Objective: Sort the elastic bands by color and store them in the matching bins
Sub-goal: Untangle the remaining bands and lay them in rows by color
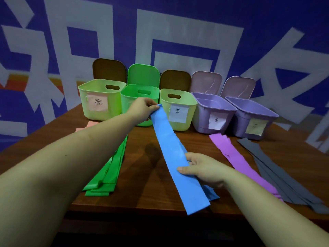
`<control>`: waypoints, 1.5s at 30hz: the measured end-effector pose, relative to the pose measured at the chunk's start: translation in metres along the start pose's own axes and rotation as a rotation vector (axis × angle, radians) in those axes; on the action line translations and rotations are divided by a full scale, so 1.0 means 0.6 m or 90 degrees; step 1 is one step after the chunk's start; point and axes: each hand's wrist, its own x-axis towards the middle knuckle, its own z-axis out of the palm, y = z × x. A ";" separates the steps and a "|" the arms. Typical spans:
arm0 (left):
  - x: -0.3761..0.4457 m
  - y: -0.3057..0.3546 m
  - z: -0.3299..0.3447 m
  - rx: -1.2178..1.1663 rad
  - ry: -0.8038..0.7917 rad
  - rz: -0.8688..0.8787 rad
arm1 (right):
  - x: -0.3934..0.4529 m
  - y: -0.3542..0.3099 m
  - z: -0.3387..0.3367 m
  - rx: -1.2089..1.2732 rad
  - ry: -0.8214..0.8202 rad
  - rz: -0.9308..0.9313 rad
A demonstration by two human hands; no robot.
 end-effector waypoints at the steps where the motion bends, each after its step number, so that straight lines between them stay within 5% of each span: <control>1: 0.004 -0.002 0.008 0.009 -0.004 -0.003 | 0.000 0.002 -0.003 -0.004 0.013 0.002; 3: 0.013 -0.004 0.025 0.020 -0.004 -0.016 | 0.004 0.007 -0.005 -0.070 0.071 -0.002; 7: 0.031 -0.002 0.057 0.065 0.004 -0.035 | 0.015 0.016 -0.019 -0.529 0.217 -0.040; 11: 0.039 -0.004 0.090 0.061 -0.007 -0.055 | 0.020 0.028 -0.034 -0.612 0.256 -0.004; 15: 0.041 -0.021 0.116 0.031 -0.033 -0.108 | 0.021 0.046 -0.044 -0.638 0.301 -0.006; 18: 0.028 -0.029 0.136 0.202 -0.134 -0.076 | 0.020 0.049 -0.052 -0.624 0.314 -0.039; 24: -0.051 -0.056 0.179 0.483 -0.296 0.062 | 0.034 0.064 -0.051 -0.621 0.195 -0.050; 27: -0.064 -0.070 0.184 0.503 -0.397 0.036 | 0.045 0.071 -0.046 -0.657 0.130 0.004; 36: -0.061 -0.051 0.166 0.505 -0.436 0.007 | 0.045 0.069 -0.039 -0.737 0.091 0.062; 45: -0.134 -0.018 0.081 0.541 -0.381 0.053 | 0.032 0.025 -0.021 -0.660 0.206 -0.020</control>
